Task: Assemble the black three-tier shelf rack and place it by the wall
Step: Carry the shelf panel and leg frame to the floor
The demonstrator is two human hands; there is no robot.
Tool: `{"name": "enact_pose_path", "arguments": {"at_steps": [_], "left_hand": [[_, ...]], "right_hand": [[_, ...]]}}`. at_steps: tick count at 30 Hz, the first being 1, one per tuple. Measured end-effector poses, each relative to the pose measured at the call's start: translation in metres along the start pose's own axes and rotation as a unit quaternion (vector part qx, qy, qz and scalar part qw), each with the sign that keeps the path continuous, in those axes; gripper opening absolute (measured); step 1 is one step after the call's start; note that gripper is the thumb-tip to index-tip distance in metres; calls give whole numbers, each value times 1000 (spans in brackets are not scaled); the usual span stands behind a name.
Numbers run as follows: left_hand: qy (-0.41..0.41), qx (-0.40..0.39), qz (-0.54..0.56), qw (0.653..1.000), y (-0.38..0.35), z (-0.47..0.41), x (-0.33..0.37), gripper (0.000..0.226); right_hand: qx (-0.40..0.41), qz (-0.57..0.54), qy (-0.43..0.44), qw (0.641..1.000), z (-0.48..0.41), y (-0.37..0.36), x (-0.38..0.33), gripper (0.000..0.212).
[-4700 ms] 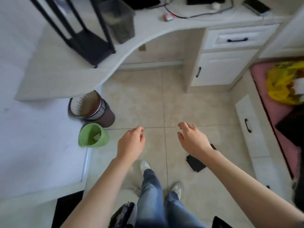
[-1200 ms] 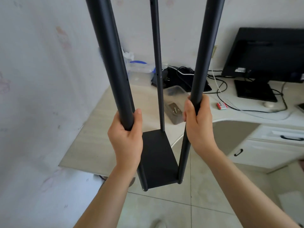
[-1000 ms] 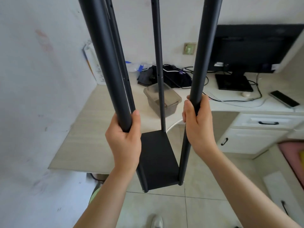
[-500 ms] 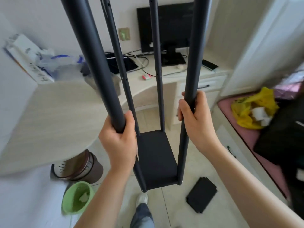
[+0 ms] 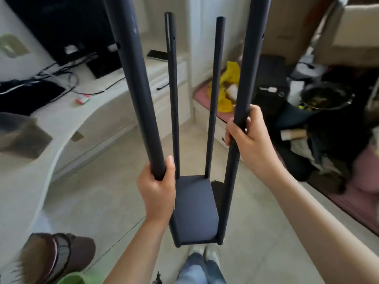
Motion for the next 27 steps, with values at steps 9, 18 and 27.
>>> {"name": "enact_pose_path", "arguments": {"at_steps": [9, 18, 27], "left_hand": [[-38, -212, -20, 976, -83, 5, -12, 41], [-89, -378, 2, 922, -152, 56, 14, 27], [-39, -466, 15, 884, -214, 140, 30, 28]], "right_hand": [[150, 46, -48, 986, 59, 79, 40, 26], [265, 23, -75, 961, 152, 140, 61, 22], [297, 52, -153, 941, 235, 217, 88, 19]]}}
Point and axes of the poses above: each hand's wrist, its own z-axis away from the middle knuckle, its own y-axis out of the back of the hand, x = y × z, the point moved 5 cm from there along -z, towards the middle knuckle, and after that the axes turned 11 degrees about -z, right-handed, at the moved point
